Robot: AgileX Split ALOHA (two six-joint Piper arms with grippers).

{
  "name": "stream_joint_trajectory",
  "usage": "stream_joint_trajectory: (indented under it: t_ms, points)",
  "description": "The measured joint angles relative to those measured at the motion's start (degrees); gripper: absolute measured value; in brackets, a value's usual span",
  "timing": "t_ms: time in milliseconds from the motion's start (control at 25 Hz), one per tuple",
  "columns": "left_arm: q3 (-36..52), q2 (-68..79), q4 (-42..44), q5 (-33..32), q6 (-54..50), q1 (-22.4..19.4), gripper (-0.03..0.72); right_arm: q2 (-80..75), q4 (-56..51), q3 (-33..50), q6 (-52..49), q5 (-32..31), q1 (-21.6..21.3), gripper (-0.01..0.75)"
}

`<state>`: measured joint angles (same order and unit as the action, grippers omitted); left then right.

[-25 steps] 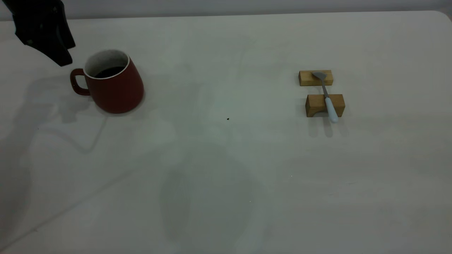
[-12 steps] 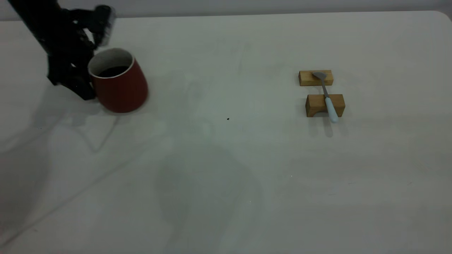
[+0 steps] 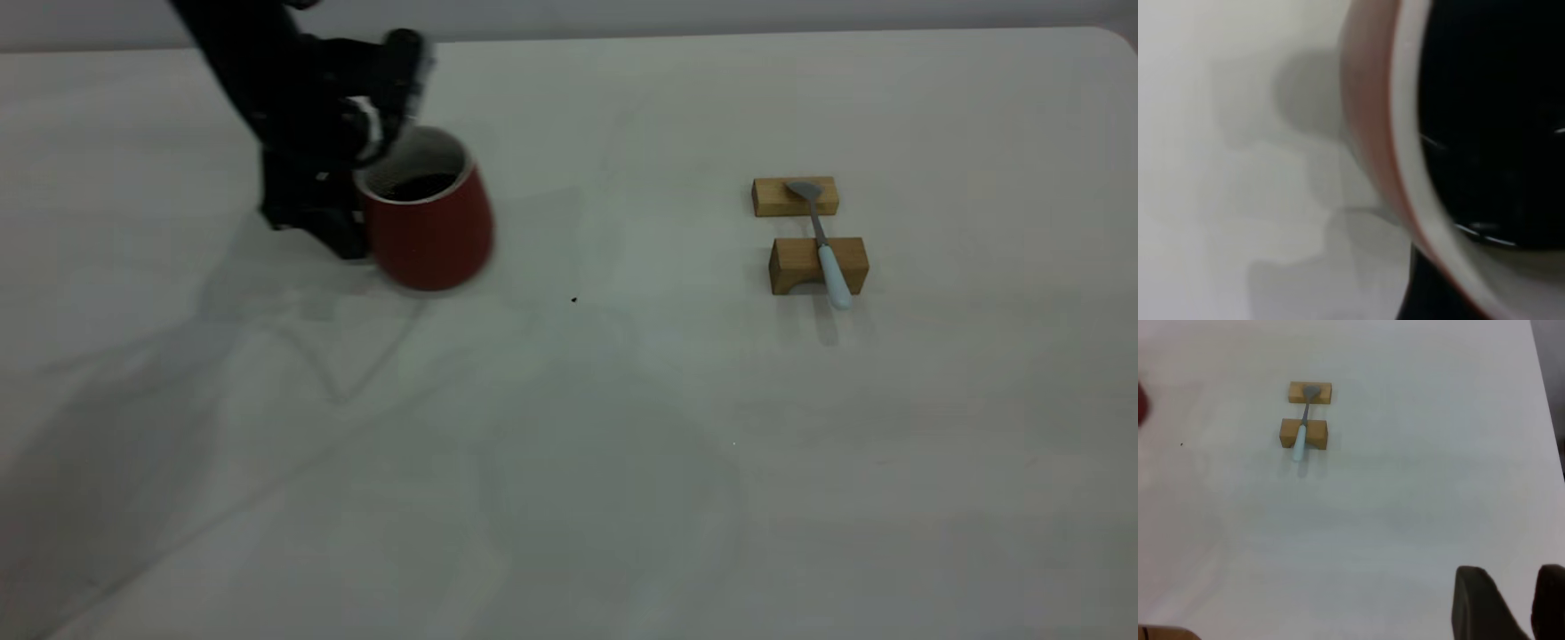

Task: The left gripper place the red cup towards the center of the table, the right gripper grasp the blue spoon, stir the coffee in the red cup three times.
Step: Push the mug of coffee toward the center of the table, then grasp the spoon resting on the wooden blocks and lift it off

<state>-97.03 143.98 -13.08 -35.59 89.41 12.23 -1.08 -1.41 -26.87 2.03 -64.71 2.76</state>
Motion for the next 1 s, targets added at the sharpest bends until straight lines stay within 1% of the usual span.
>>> stream_joint_trajectory:
  t_ms: [280, 400, 600, 760, 1000]
  points:
    - [0.0, 0.17, -0.09, 3.47, -6.45, 5.15, 0.558, 0.0, 0.0, 0.0, 0.0, 0.0, 0.0, 0.237]
    - [0.0, 0.22, -0.13, 4.95, -7.41, 6.81, 0.558, 0.0, 0.0, 0.0, 0.0, 0.0, 0.0, 0.237]
    - [0.0, 0.14, -0.01, 4.99, -10.01, 7.54, 0.558, 0.0, 0.0, 0.0, 0.0, 0.0, 0.0, 0.237]
    - [0.0, -2.77, 2.67, 0.44, -14.05, 7.2, 0.558, 0.0, 0.0, 0.0, 0.0, 0.0, 0.0, 0.237]
    - [0.0, -15.36, 5.33, -8.01, -19.76, 5.74, 0.558, 0.0, 0.0, 0.0, 0.0, 0.0, 0.0, 0.237]
